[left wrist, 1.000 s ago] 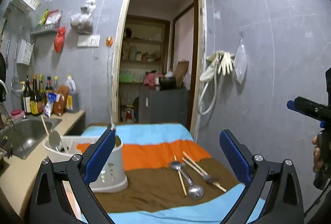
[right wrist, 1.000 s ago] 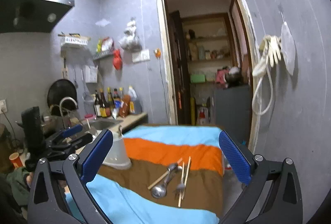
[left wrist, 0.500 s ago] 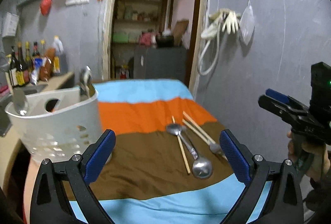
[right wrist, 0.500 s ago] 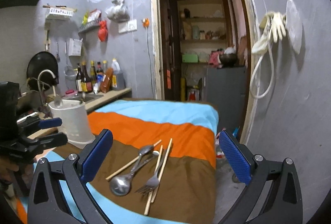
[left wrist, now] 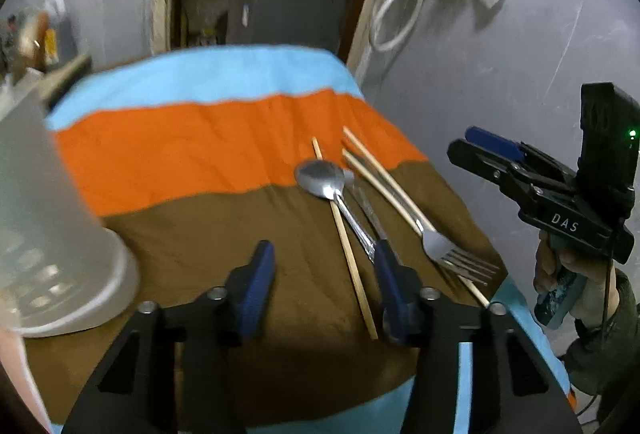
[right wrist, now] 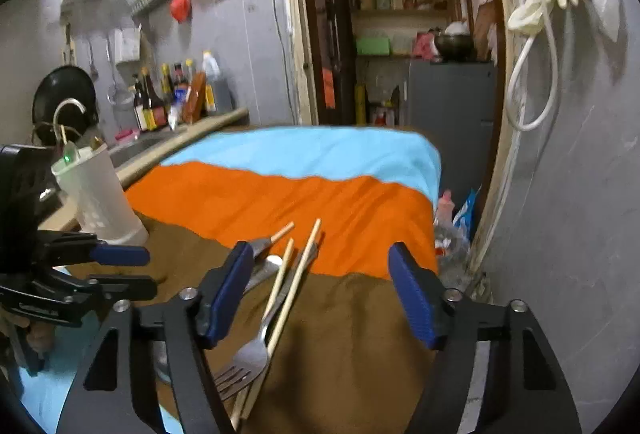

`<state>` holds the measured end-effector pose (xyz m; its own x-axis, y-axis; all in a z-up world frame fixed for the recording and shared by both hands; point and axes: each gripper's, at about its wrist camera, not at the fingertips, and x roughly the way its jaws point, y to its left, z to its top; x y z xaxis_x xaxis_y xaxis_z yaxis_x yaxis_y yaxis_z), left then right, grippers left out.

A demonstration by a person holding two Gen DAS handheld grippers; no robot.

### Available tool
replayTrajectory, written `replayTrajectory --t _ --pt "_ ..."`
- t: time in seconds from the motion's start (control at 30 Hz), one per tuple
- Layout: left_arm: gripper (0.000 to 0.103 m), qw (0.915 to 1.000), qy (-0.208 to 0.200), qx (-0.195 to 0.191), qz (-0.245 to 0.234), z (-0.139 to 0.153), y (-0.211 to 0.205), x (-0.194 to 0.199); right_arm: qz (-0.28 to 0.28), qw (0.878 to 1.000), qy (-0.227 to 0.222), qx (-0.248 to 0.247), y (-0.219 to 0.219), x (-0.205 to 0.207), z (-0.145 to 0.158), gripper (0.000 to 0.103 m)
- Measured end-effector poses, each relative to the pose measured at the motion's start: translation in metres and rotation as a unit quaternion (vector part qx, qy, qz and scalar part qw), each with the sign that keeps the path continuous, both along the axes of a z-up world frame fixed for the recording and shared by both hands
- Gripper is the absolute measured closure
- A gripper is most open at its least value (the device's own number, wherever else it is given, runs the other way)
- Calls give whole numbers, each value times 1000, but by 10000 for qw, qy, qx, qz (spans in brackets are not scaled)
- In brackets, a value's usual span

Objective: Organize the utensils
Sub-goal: 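Lower the left tool to a wooden chopstick while the right tool lowers to another chopstick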

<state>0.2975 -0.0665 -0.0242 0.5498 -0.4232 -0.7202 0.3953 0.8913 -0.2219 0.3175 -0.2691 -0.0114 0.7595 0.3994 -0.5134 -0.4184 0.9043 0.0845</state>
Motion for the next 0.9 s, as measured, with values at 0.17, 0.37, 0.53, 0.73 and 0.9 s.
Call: replayTrajectory --t 0.17,0.37,0.53,0.73,0.9 --pt "76 9990 421 92 -99 -11 -6 25 123 9992 372 -105 6 20 -12 54" --pt "84 9974 573 307 -315 -11 -16 42 308 9969 698 -197 16 47 -17 61" --pt "90 9958 679 448 -427 -13 -23 55 407 9943 909 -391 31 68 -21 68" --pt "94 9948 780 452 -478 -16 -26 63 466 9906 1205 -444 41 86 -29 78" --pt "99 9952 876 223 -386 -17 -23 65 510 9878 1438 -314 47 96 -32 95"
